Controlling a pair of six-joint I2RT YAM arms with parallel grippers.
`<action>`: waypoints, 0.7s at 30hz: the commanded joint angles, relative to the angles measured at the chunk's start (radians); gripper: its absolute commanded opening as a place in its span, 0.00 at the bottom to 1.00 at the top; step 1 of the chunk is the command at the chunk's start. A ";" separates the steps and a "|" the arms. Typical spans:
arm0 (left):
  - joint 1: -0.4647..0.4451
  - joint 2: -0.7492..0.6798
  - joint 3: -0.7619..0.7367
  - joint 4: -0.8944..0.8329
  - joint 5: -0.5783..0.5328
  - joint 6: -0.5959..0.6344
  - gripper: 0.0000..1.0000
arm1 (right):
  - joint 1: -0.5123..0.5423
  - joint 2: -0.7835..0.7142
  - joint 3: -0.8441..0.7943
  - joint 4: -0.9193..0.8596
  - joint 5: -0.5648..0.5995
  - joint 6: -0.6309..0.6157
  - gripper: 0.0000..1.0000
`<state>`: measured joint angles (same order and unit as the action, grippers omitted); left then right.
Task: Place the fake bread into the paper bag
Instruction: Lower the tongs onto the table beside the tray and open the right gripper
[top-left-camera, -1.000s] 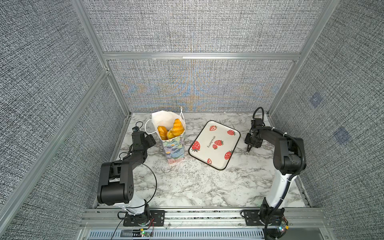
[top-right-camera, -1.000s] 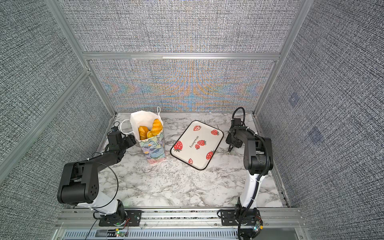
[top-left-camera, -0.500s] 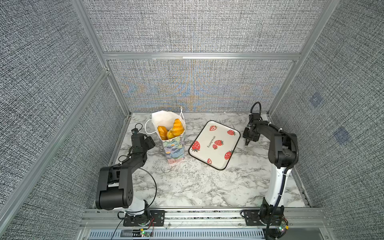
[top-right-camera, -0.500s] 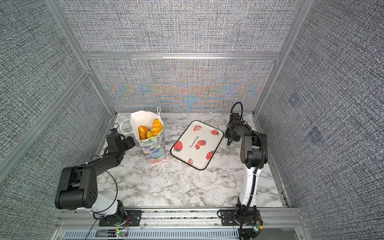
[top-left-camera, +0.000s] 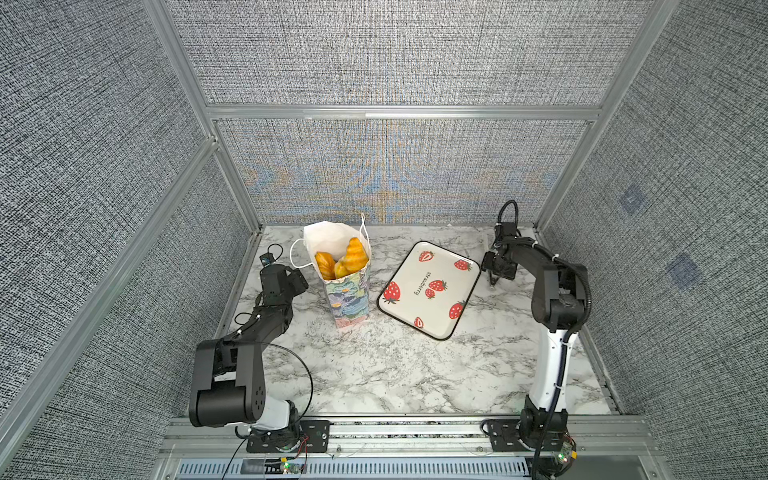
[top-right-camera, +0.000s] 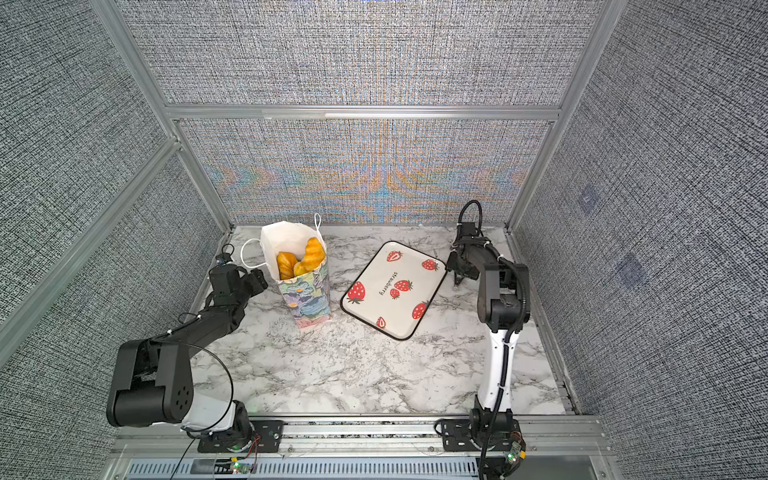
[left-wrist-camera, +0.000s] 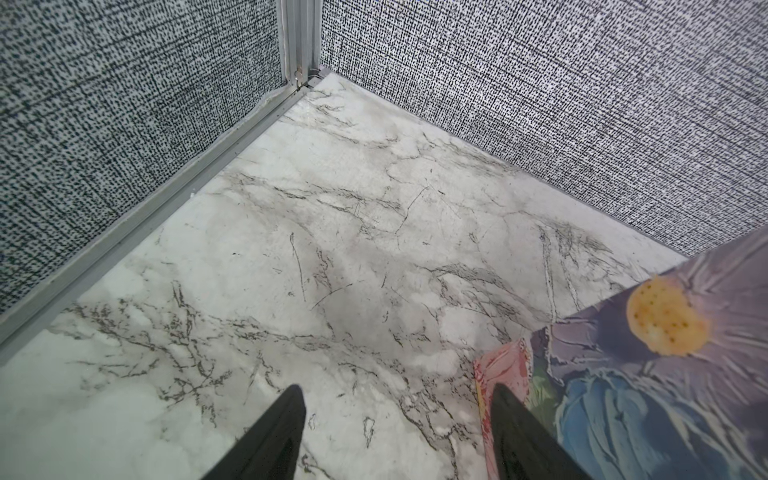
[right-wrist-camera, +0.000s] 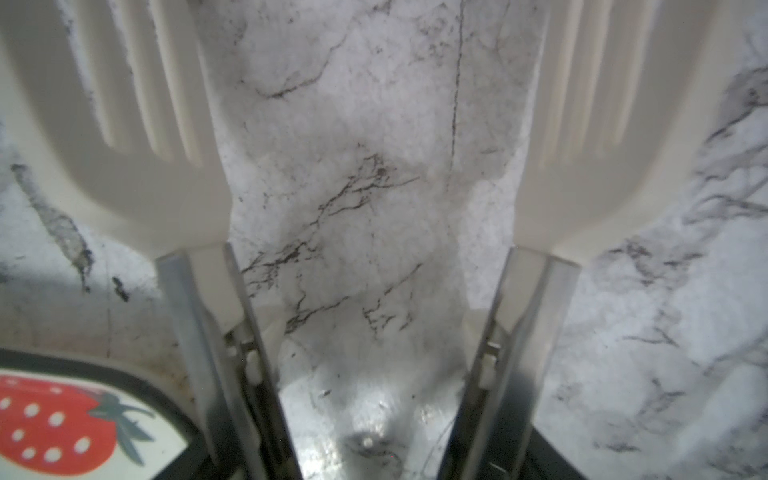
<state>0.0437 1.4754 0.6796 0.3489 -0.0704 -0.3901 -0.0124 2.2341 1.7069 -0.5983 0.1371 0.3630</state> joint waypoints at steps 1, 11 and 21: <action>0.001 0.009 0.012 0.012 -0.017 0.010 0.72 | 0.006 -0.016 -0.032 -0.072 -0.005 0.013 0.74; 0.002 0.044 0.038 0.015 -0.034 0.018 0.72 | 0.013 -0.075 -0.087 -0.057 0.014 0.011 0.81; 0.001 0.059 0.069 -0.034 -0.084 0.010 0.74 | 0.015 -0.154 -0.144 0.000 0.007 0.010 0.97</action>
<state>0.0437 1.5295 0.7383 0.3252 -0.1265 -0.3756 0.0017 2.1109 1.5761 -0.6281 0.1459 0.3691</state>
